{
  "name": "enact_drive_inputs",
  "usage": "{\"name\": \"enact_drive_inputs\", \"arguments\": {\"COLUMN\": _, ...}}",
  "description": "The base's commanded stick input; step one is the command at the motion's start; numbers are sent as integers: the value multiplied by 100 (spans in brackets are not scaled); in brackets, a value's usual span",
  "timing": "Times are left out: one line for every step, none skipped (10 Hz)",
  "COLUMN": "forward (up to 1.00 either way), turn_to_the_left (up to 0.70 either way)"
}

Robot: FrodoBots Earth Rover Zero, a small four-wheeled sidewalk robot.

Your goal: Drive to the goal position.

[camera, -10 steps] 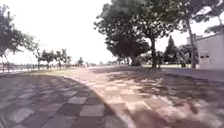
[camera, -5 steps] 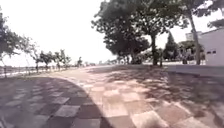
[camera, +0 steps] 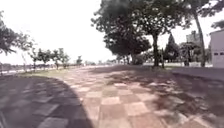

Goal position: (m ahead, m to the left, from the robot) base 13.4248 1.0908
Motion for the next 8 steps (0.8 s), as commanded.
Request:
{"name": "enact_drive_inputs", "arguments": {"forward": 85, "turn_to_the_left": 0}}
{"name": "enact_drive_inputs", "arguments": {"forward": 85, "turn_to_the_left": 0}}
{"name": "enact_drive_inputs", "arguments": {"forward": 85, "turn_to_the_left": 0}}
{"name": "enact_drive_inputs", "arguments": {"forward": 85, "turn_to_the_left": 0}}
{"name": "enact_drive_inputs", "arguments": {"forward": 85, "turn_to_the_left": 0}}
{"name": "enact_drive_inputs", "arguments": {"forward": 85, "turn_to_the_left": 0}}
{"name": "enact_drive_inputs", "arguments": {"forward": 85, "turn_to_the_left": 0}}
{"name": "enact_drive_inputs", "arguments": {"forward": 85, "turn_to_the_left": 0}}
